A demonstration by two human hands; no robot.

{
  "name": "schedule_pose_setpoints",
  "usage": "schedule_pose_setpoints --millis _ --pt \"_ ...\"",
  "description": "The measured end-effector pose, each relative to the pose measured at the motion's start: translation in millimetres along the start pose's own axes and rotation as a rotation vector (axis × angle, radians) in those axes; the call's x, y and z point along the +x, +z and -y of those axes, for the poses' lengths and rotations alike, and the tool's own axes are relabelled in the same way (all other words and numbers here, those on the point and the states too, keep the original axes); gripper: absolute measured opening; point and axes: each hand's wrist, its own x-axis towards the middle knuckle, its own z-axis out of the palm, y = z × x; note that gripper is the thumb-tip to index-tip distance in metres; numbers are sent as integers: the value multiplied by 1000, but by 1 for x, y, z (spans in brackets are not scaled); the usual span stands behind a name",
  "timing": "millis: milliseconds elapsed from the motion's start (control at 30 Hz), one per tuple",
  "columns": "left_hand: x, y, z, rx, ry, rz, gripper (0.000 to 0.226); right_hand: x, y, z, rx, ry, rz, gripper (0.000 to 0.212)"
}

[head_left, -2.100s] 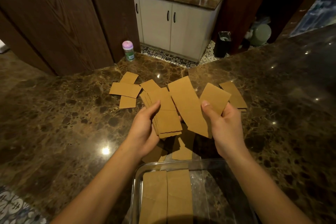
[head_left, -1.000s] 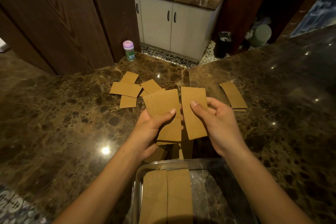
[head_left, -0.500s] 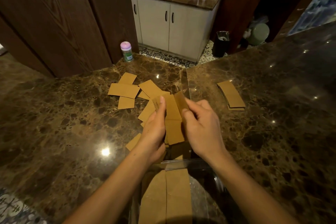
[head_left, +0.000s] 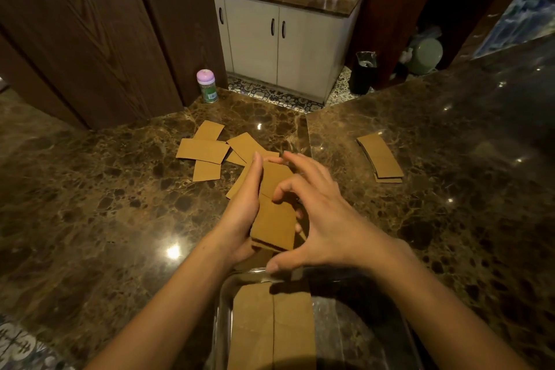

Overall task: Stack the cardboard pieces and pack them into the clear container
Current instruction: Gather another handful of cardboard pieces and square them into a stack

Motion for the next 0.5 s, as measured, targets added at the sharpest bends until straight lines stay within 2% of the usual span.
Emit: schedule_pose_setpoints --millis 67,133,333,500 --pt "-2 1 2 9 -21 51 59 1 -2 -1 23 0 -11 76" --pt "-5 3 2 -8 -7 98 48 1 -5 -2 87 22 -64 74" --pt "0 -4 7 52 84 34 31 2 -9 -7 102 22 -14 80" --pt "3 -5 3 -15 17 52 43 10 -4 -11 14 -12 -105 85"
